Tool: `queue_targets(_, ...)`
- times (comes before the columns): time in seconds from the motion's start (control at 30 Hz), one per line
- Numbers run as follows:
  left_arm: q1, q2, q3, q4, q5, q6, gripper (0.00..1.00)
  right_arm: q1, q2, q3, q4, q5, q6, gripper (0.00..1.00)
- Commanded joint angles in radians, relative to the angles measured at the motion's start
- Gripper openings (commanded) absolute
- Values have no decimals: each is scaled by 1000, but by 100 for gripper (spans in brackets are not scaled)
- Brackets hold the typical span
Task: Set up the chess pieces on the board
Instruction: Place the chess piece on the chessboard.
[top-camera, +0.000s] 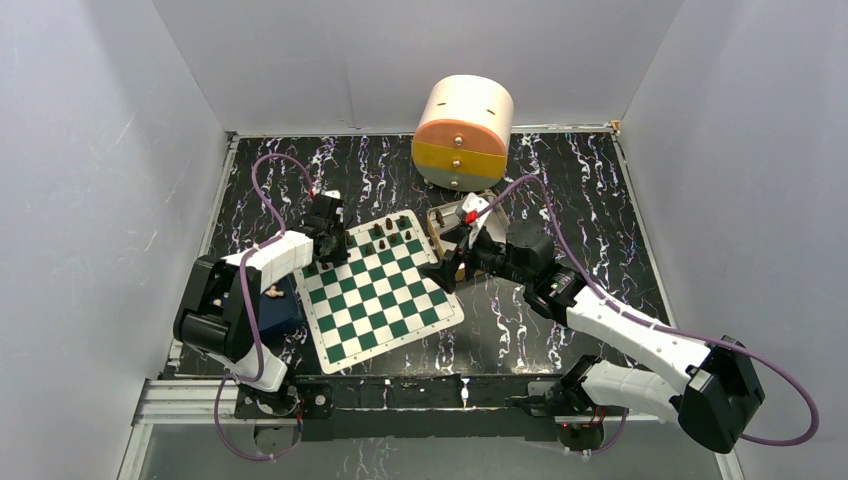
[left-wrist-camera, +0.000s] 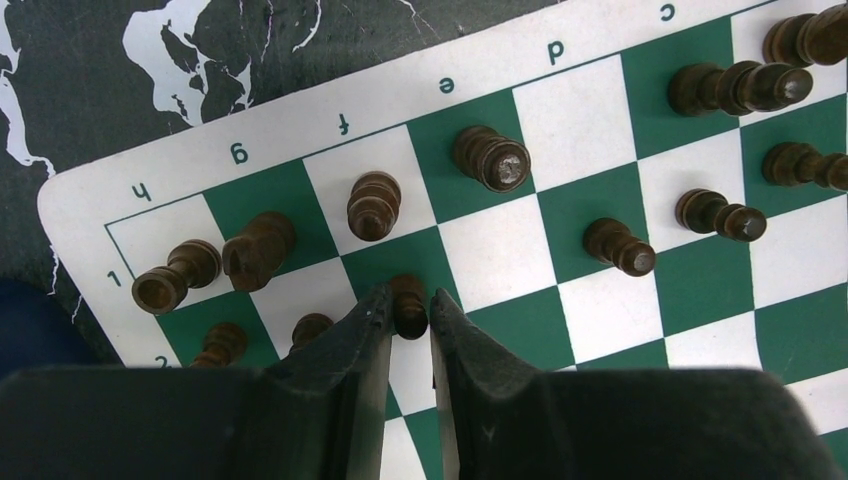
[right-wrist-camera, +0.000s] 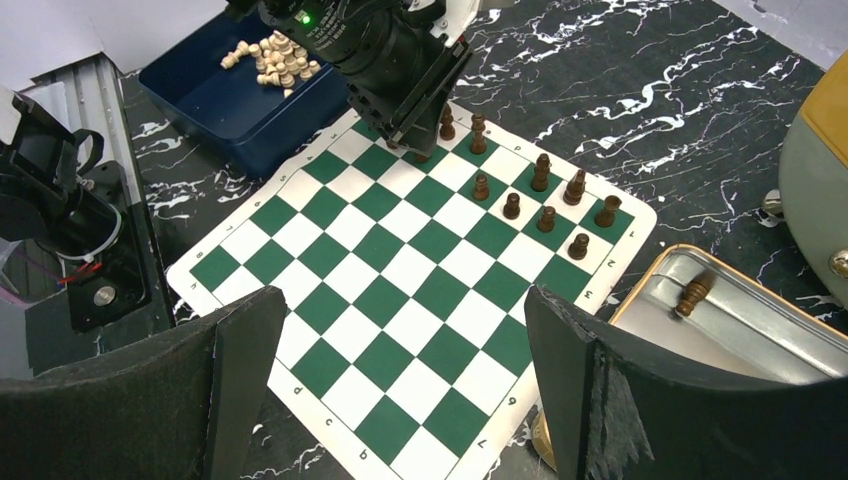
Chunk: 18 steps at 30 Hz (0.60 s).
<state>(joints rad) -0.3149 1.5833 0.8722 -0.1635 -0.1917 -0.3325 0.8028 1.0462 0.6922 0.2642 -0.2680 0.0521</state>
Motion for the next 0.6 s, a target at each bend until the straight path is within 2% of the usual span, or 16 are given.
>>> queue_targets(0.0,7,5,24,1,-3,-3,21,2,7,59,14,-15,-7,99)
queue_targets(0.23,7,-17,39,-31,-13,-3,31,2,12,61,17,1,55,99)
queue_targets(0.47,7,-96,80,-86,13,-8,38,2,49,90,-28,84,182,99)
queue_targets(0.57,7,-151,98,-111,27,-3,41,1,88,144,-113,183,265,99)
